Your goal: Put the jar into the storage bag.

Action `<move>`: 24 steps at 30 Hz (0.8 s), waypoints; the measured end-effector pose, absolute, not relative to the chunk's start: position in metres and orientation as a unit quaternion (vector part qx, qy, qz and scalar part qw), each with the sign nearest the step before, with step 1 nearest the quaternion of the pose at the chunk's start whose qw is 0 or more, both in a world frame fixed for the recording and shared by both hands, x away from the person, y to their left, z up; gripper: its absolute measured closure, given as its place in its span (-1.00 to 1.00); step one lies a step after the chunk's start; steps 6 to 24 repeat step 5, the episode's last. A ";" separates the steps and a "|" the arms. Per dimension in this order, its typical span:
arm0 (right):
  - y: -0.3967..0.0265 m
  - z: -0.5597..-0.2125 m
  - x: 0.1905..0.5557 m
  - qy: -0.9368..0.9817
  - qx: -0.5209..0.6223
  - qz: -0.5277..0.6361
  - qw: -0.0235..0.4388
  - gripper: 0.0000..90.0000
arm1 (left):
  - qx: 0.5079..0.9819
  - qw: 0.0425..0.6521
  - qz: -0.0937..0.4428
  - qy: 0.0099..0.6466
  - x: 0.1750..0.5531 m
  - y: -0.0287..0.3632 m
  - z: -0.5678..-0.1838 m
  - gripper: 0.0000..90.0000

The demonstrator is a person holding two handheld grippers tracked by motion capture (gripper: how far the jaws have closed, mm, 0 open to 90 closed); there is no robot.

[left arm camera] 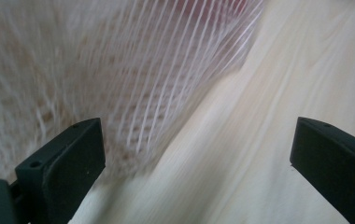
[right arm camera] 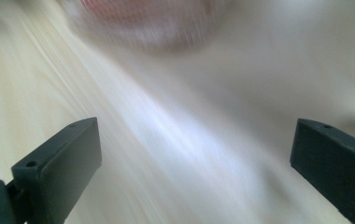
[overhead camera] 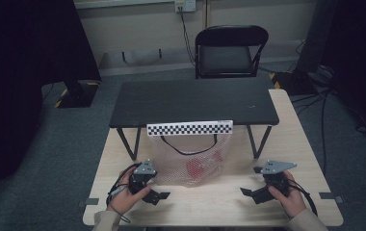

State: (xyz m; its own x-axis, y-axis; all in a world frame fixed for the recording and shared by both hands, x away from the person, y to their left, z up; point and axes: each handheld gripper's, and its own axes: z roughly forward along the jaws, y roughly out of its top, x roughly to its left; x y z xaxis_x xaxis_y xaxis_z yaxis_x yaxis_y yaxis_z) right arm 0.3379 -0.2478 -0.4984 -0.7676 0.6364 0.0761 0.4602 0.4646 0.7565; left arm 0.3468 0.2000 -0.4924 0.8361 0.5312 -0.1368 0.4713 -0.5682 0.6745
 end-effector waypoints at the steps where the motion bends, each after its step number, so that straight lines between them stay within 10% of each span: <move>1: -0.250 -0.503 0.337 0.852 0.327 0.392 0.114 -0.96 | 0.886 0.362 0.038 0.286 0.347 0.201 -0.496 -0.93; 24: -0.257 -0.510 0.336 0.852 0.337 0.382 0.121 -0.97 | 0.892 0.348 0.042 0.286 0.347 0.201 -0.503 -0.94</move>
